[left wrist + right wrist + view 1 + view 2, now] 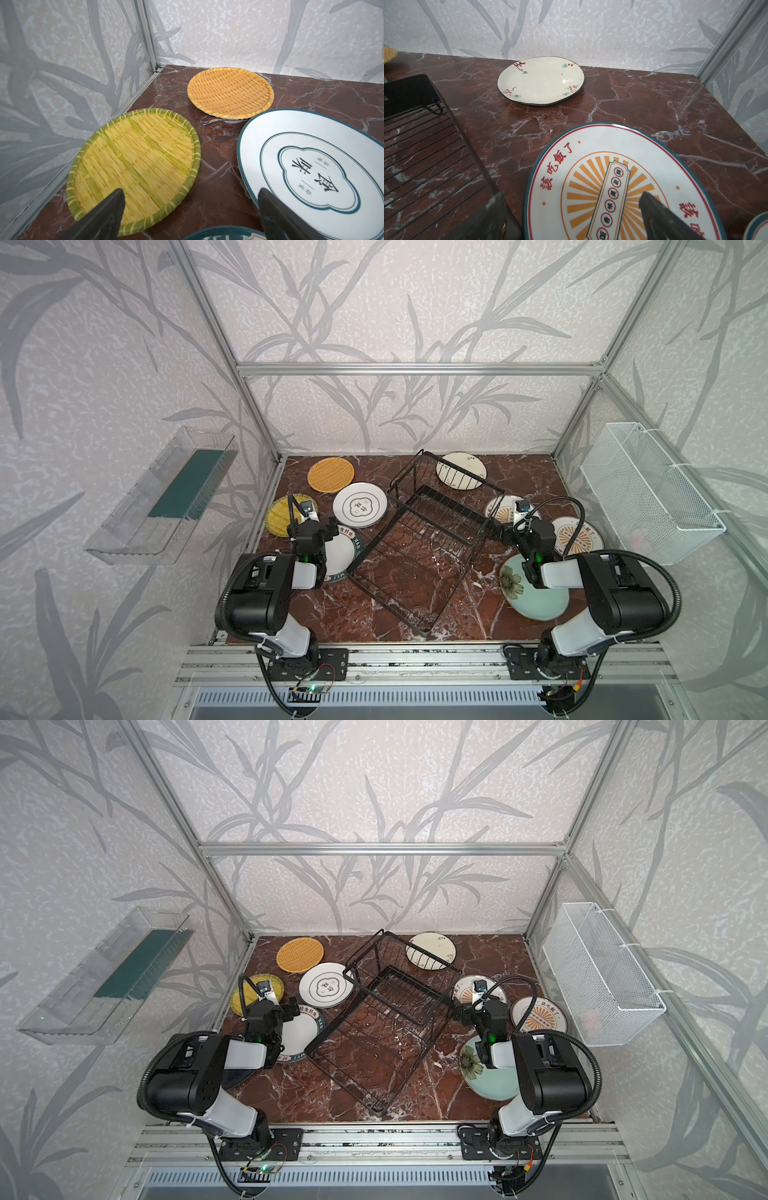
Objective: Load plates into a dish rack
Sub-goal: Pick up the plate from the top-right of the table.
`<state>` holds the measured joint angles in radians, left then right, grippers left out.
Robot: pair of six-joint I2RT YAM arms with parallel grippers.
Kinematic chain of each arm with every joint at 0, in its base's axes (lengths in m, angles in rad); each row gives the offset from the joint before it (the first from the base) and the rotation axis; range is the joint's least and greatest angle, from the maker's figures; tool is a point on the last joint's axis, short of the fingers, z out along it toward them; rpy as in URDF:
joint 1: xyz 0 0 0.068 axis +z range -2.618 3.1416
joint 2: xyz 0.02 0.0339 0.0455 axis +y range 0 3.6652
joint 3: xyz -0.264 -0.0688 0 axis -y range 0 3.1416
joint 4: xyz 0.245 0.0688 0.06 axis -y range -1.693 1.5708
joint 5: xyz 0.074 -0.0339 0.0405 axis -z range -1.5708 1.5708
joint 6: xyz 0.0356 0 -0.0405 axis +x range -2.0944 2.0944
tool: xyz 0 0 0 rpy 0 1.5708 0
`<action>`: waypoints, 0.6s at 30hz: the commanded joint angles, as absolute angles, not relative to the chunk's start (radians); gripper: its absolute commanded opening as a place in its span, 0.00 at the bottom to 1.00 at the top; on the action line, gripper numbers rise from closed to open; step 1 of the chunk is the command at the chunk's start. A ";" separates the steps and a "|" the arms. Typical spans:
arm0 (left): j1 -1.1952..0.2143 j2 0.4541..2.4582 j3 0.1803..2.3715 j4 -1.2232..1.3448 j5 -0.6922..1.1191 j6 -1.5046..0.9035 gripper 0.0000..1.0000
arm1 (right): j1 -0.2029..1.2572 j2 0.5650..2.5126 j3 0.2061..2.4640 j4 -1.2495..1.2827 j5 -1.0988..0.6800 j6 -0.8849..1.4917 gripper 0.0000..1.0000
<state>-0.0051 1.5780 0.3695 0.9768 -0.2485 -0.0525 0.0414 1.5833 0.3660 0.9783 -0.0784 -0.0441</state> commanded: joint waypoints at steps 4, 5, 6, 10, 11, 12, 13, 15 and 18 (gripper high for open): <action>0.000 1.563 0.373 0.943 -0.247 -0.053 0.99 | 0.044 1.504 0.294 1.053 0.062 0.002 0.99; 0.001 1.563 0.373 0.944 -0.247 -0.052 0.99 | 0.043 1.474 0.293 1.029 0.058 0.000 0.99; 0.000 1.563 0.372 0.945 -0.245 -0.052 0.99 | 0.043 1.437 0.298 0.986 0.048 -0.005 0.99; -0.009 1.503 0.400 0.858 -0.239 -0.025 0.99 | 0.046 1.261 0.355 0.755 0.115 0.041 0.99; -0.010 1.472 0.422 0.798 -0.239 -0.026 0.99 | 0.046 1.215 0.371 0.670 0.172 0.101 0.99; -0.011 1.440 0.446 0.725 -0.246 -0.027 0.99 | 0.046 1.171 0.391 0.588 0.230 0.191 0.99; -0.011 1.418 0.461 0.679 -0.254 -0.029 0.99 | 0.046 1.135 0.411 0.500 0.284 0.267 0.99; -0.014 1.361 0.483 0.612 -0.294 -0.046 0.99 | 0.045 1.065 0.454 0.354 0.320 0.359 0.99; -0.014 1.255 0.538 0.452 -0.354 -0.198 0.99 | 0.040 1.013 0.480 0.306 0.248 0.411 0.99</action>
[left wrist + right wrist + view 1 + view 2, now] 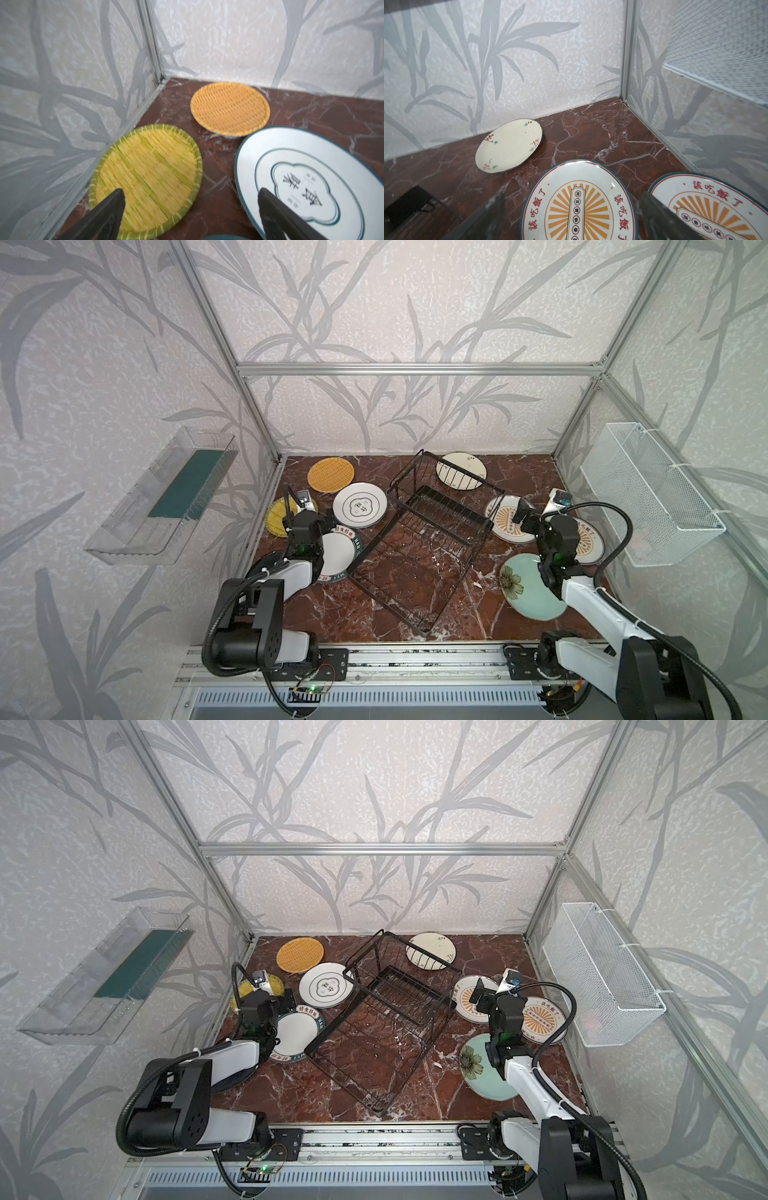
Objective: Load plates into a dish rack
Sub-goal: Pick up the plate from the top-right of the table.
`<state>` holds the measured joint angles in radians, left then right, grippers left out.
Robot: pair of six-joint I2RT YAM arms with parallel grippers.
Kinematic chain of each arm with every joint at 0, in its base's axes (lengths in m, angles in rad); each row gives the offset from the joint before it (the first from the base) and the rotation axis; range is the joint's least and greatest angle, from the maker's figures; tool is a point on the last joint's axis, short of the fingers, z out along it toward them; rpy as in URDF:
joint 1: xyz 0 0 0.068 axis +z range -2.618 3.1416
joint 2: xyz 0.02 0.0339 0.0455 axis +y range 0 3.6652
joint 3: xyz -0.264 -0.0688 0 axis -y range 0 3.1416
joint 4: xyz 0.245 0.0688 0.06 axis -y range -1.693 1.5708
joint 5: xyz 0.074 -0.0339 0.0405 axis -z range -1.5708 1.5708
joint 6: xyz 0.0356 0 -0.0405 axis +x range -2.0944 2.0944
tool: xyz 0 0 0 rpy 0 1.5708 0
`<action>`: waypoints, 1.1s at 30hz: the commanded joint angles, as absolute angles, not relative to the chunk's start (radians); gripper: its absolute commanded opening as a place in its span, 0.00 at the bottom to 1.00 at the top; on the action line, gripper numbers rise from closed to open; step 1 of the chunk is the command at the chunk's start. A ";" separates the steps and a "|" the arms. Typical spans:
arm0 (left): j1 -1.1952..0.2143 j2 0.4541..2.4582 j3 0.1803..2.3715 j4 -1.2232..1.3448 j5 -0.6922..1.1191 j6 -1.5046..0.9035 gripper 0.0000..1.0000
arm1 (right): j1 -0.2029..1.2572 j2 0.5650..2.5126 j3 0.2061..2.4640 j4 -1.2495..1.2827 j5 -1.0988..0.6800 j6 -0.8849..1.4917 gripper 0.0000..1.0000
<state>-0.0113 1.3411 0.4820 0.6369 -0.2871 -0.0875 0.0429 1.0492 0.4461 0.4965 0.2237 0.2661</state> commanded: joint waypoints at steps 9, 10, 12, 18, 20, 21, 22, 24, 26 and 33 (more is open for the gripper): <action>-0.014 1.178 0.862 -0.203 -0.067 -0.557 0.99 | -0.074 1.118 0.577 0.106 -0.095 0.675 0.99; -0.013 1.171 0.862 -0.200 -0.001 -0.582 0.99 | -0.096 1.130 0.575 0.094 -0.118 0.697 0.99; -0.013 1.156 0.863 -0.182 0.158 -0.603 0.99 | -0.143 1.159 0.563 0.094 -0.154 0.729 0.99; -0.024 1.170 0.876 -0.168 0.427 -0.599 0.99 | -0.246 1.253 0.540 0.177 -0.244 0.772 0.92; -0.030 1.171 0.879 -0.172 0.462 -0.584 0.99 | -0.258 1.276 0.544 0.182 -0.233 0.762 0.89; -0.034 1.167 0.879 -0.170 0.478 -0.574 0.99 | -0.266 1.288 0.543 0.183 -0.229 0.759 0.88; -0.038 1.163 0.879 -0.171 0.487 -0.562 0.99 | -0.277 1.300 0.542 0.190 -0.235 0.761 0.86; -0.046 1.151 0.885 -0.180 0.490 -0.545 0.98 | -0.297 1.318 0.534 0.217 -0.244 0.757 0.84; -0.051 1.142 0.885 -0.176 0.499 -0.537 0.98 | -0.313 1.339 0.543 0.209 -0.238 0.737 0.83; -0.091 1.143 0.890 -0.168 0.500 -0.526 0.96 | -0.380 1.448 0.557 0.293 -0.341 0.728 0.74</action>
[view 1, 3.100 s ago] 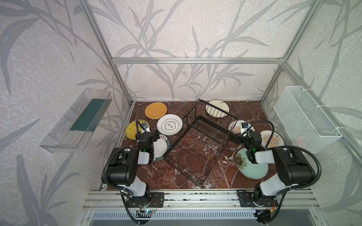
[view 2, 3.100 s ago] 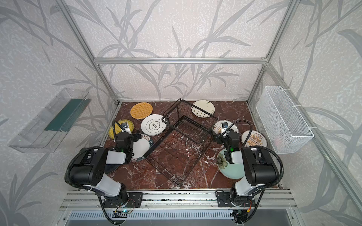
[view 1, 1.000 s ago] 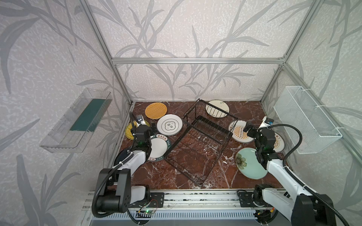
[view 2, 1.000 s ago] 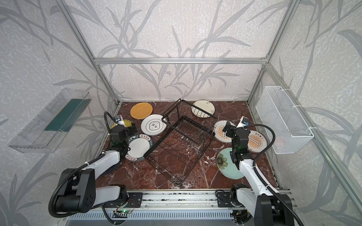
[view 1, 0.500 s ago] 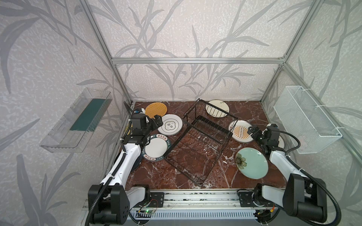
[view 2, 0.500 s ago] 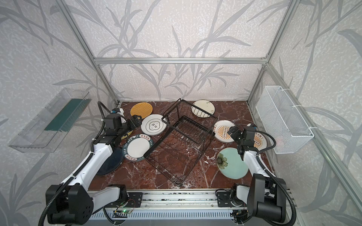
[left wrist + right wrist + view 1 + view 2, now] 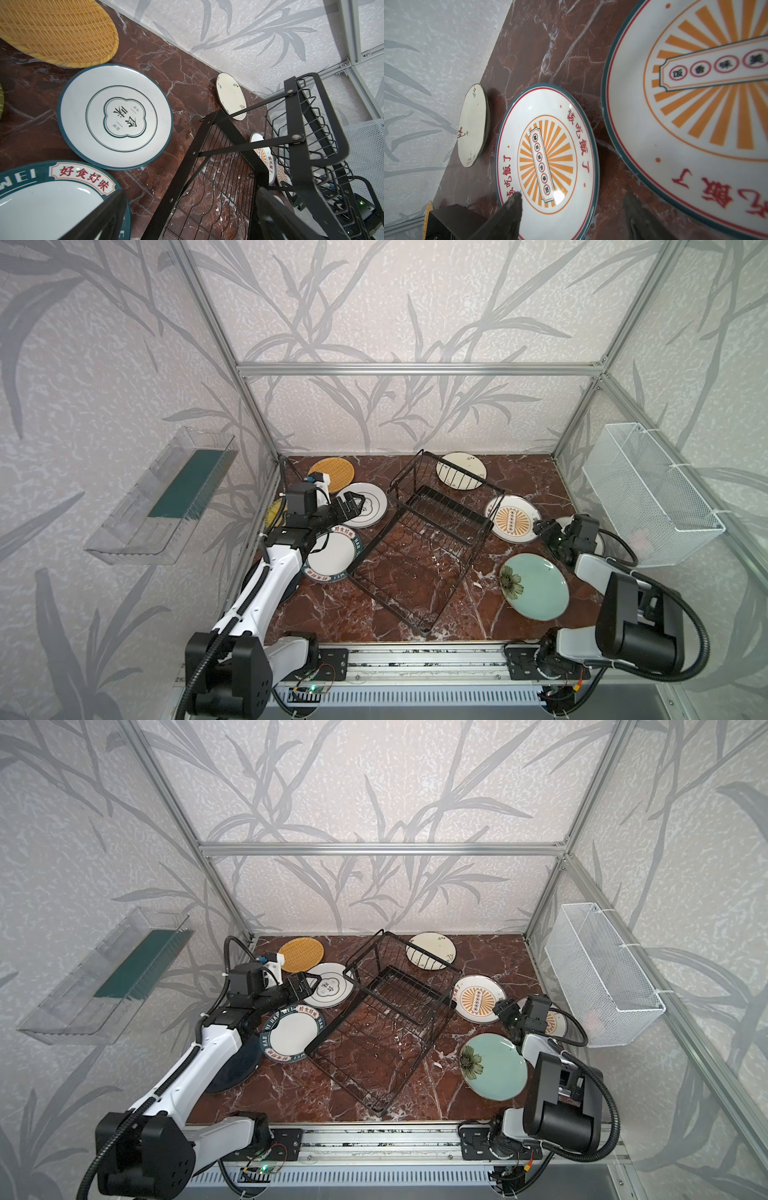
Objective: Load plates into a dish rack
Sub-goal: Pick up the plate from the top-right of the table.
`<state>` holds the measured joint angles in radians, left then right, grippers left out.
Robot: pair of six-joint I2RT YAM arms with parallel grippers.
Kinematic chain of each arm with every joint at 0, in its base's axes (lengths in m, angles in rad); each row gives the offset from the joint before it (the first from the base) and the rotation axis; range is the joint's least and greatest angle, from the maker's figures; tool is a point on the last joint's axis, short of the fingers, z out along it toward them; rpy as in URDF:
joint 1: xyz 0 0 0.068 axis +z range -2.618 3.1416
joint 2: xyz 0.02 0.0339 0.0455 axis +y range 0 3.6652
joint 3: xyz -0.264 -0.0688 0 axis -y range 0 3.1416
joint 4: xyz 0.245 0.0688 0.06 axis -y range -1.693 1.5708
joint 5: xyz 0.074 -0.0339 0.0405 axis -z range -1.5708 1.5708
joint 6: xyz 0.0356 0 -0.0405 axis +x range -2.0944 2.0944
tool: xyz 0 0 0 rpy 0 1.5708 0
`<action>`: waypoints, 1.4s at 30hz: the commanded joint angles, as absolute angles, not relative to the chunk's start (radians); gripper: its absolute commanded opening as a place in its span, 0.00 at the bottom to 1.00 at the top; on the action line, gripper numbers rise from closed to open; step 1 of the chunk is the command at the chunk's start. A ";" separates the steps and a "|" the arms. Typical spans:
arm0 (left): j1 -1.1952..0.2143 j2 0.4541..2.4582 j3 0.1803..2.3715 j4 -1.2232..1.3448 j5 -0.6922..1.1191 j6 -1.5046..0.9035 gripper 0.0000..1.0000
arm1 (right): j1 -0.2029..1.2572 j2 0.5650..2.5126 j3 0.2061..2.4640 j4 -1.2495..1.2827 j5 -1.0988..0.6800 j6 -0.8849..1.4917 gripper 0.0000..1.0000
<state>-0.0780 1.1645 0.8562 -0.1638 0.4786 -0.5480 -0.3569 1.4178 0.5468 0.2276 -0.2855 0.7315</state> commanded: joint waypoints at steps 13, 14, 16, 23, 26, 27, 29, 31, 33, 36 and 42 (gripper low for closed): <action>-0.104 1.136 0.892 -0.135 0.505 -0.552 0.93 | -0.382 1.621 0.602 0.396 -0.404 0.787 0.59; -0.106 1.134 0.889 -0.130 0.501 -0.557 0.93 | -0.382 1.632 0.605 0.409 -0.412 0.794 0.57; -0.107 1.130 0.886 -0.131 0.493 -0.557 0.93 | -0.382 1.654 0.608 0.425 -0.421 0.808 0.55; -0.110 1.122 0.895 -0.145 0.474 -0.553 0.91 | -0.378 1.701 0.610 0.482 -0.433 0.840 0.44; -0.109 1.120 0.898 -0.146 0.470 -0.554 0.91 | -0.379 1.743 0.608 0.509 -0.443 0.857 0.38; -0.110 1.118 0.901 -0.146 0.470 -0.554 0.91 | -0.377 1.750 0.606 0.519 -0.442 0.862 0.37; -0.109 1.116 0.903 -0.150 0.468 -0.550 0.91 | -0.377 1.763 0.604 0.531 -0.443 0.866 0.33; -0.109 1.114 0.907 -0.152 0.466 -0.549 0.91 | -0.375 1.773 0.606 0.536 -0.443 0.867 0.29; -0.110 1.112 0.908 -0.156 0.466 -0.549 0.91 | -0.373 1.783 0.610 0.535 -0.443 0.868 0.25; -0.110 1.110 0.912 -0.159 0.462 -0.551 0.91 | -0.371 1.787 0.610 0.541 -0.440 0.870 0.18; -0.112 1.104 0.918 -0.162 0.449 -0.548 0.91 | -0.365 1.784 0.619 0.546 -0.433 0.885 0.04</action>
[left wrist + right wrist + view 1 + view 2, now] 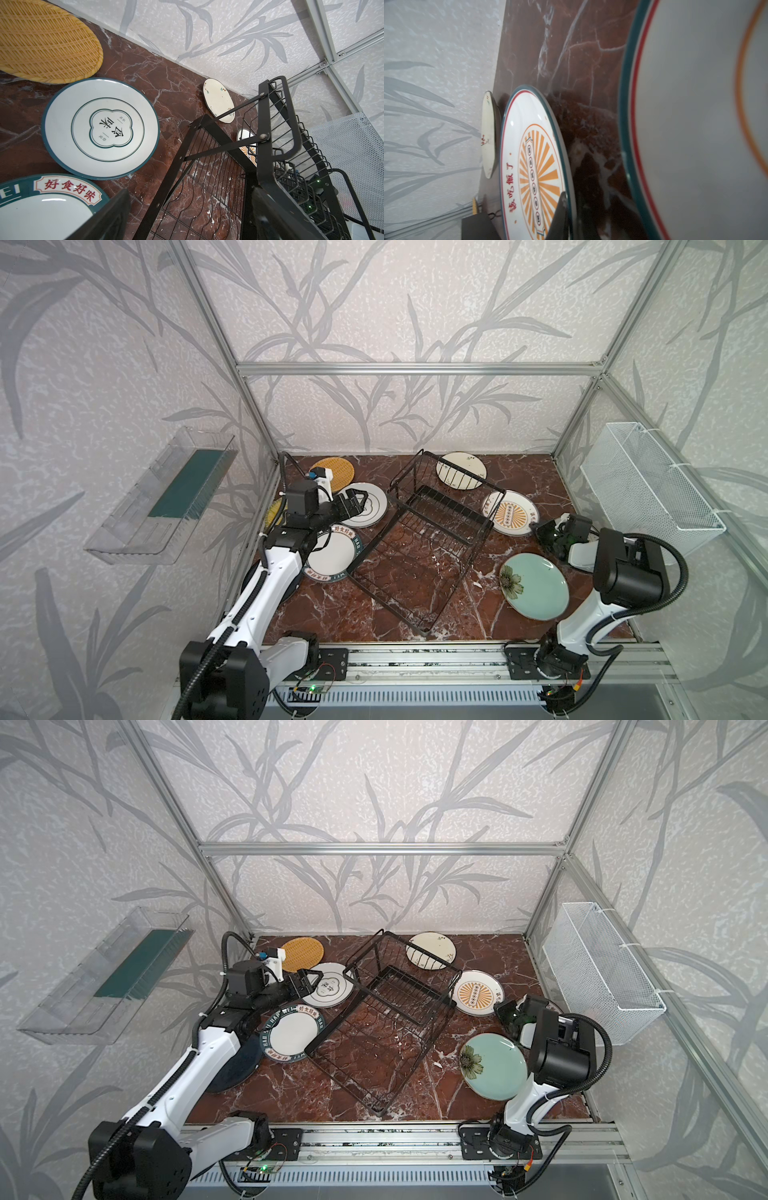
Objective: Load plates into a dish rack
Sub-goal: Pick up the plate from the top-right of the table.
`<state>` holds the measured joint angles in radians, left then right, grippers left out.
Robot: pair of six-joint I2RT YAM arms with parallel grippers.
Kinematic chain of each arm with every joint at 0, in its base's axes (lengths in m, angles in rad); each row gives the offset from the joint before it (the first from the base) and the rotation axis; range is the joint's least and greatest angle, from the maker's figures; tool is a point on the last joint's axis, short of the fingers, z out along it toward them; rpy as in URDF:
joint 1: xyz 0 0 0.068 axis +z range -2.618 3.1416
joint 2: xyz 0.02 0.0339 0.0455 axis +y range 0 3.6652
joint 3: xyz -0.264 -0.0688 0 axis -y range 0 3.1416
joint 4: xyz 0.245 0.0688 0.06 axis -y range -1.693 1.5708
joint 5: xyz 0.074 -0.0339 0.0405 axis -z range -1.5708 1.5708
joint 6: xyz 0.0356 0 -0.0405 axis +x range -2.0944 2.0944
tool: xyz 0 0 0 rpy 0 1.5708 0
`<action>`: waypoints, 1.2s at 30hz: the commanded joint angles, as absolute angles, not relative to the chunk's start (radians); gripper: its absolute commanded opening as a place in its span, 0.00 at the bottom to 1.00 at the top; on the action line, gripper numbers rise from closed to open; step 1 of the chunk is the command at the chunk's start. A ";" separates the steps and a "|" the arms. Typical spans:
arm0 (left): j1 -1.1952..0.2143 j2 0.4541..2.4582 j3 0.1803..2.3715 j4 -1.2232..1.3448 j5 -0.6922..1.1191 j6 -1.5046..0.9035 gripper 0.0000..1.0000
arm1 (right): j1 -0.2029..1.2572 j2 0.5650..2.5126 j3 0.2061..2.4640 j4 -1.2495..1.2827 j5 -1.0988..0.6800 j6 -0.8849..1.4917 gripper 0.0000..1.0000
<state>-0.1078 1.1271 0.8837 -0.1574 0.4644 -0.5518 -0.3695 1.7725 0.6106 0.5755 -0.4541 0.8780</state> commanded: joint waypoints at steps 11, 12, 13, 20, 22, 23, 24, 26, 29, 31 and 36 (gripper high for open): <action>-0.112 1.098 0.936 -0.173 0.421 -0.562 0.91 | -0.314 1.641 0.692 0.335 -0.320 0.882 0.00; -0.111 1.098 0.940 -0.176 0.418 -0.565 0.91 | -0.305 1.618 0.710 0.294 -0.293 0.879 0.00; -0.112 1.098 0.944 -0.177 0.417 -0.568 0.91 | -0.298 1.597 0.723 0.263 -0.272 0.880 0.00; -0.111 1.097 0.981 -0.190 0.372 -0.580 0.95 | -0.252 1.469 0.852 0.067 -0.172 0.876 0.00; -0.112 1.093 0.994 -0.193 0.343 -0.581 0.96 | -0.239 1.443 0.910 -0.014 -0.131 0.873 0.00; -0.112 1.091 1.000 -0.193 0.331 -0.578 0.96 | -0.233 1.430 0.940 -0.055 -0.103 0.871 0.00; -0.111 1.088 1.007 -0.192 0.317 -0.575 0.97 | -0.225 1.418 0.969 -0.102 -0.075 0.875 0.00; -0.112 1.085 1.023 -0.190 0.296 -0.570 0.98 | -0.215 1.401 1.029 -0.163 -0.044 0.877 0.00; -0.112 1.088 1.062 -0.199 0.272 -0.552 0.98 | -0.185 1.393 1.145 -0.271 0.004 0.864 0.00; -0.113 1.094 1.089 -0.205 0.263 -0.538 0.99 | -0.164 1.390 1.208 -0.318 0.025 0.860 0.00; -0.138 1.121 1.177 -0.230 0.237 -0.478 0.99 | -0.116 1.374 1.357 -0.431 0.087 0.849 0.00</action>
